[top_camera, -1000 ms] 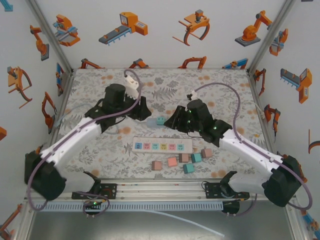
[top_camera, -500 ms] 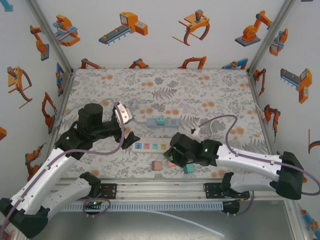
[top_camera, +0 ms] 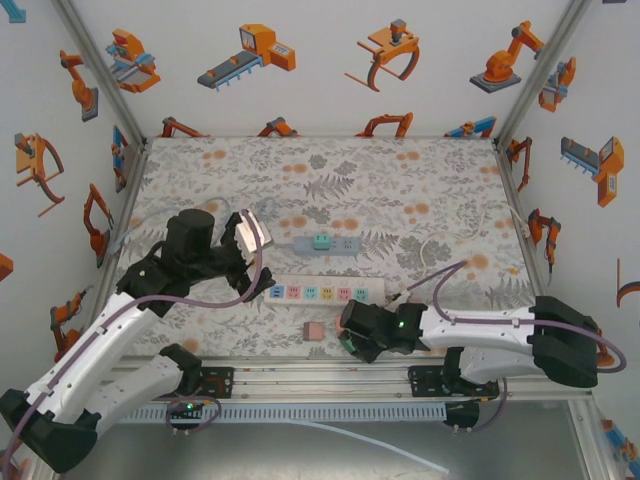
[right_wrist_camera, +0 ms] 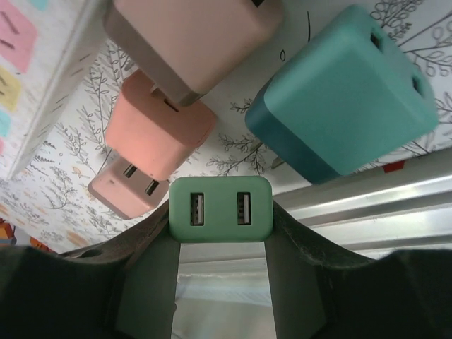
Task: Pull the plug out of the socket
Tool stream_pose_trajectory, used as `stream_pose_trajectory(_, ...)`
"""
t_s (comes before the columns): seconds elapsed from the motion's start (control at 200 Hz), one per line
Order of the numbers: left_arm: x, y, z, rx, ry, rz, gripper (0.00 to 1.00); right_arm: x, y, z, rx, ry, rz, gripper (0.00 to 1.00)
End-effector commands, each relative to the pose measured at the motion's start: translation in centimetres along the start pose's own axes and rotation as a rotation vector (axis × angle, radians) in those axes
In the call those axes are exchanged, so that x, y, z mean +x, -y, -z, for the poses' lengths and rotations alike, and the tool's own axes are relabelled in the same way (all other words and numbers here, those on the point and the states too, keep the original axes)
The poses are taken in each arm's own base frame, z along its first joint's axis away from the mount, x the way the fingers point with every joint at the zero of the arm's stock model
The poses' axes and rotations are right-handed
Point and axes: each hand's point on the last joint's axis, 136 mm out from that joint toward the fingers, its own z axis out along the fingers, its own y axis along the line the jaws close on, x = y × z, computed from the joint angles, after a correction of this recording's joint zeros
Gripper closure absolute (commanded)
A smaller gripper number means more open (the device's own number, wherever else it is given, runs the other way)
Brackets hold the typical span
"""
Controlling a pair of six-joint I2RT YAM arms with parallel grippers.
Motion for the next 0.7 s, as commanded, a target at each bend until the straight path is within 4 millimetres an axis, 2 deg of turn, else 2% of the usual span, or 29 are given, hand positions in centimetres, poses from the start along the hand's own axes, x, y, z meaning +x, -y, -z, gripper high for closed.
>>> stream_pose_trajectory(0.0,0.0,-0.4,0.1,-0.021,0.004,0.008,0.03,0.4,-0.8,-0.3,-0.041,-0.013,-0.371,0.98)
stream_pose_trajectory(0.115,0.1,-0.4,0.0,-0.018,-0.003,0.011,0.03,0.0,-0.5,-0.5,-0.054,-0.007,-0.395,0.87)
stream_pose_trajectory(0.195,0.1,-0.4,-0.1,-0.016,-0.003,0.011,0.03,-0.4,-0.7,-0.6,-0.094,0.001,-0.410,0.65)
stream_pose_trajectory(0.25,0.2,-0.4,-0.1,-0.017,-0.006,0.013,0.03,-0.7,-0.7,-0.4,-0.102,0.011,-0.412,0.56)
stream_pose_trajectory(0.411,0.2,-0.4,-0.2,-0.016,-0.010,0.013,0.03,-1.2,-0.4,0.1,-0.104,0.028,-0.417,0.50)
stream_pose_trajectory(0.511,0.3,-0.5,-0.3,-0.017,-0.012,0.015,0.03,-1.3,-0.4,0.3,-0.111,0.029,-0.417,0.38)
stream_pose_trajectory(0.696,0.5,-0.6,-0.3,-0.023,-0.018,0.017,0.03,-1.4,-0.7,0.7,-0.133,0.031,-0.406,0.36)
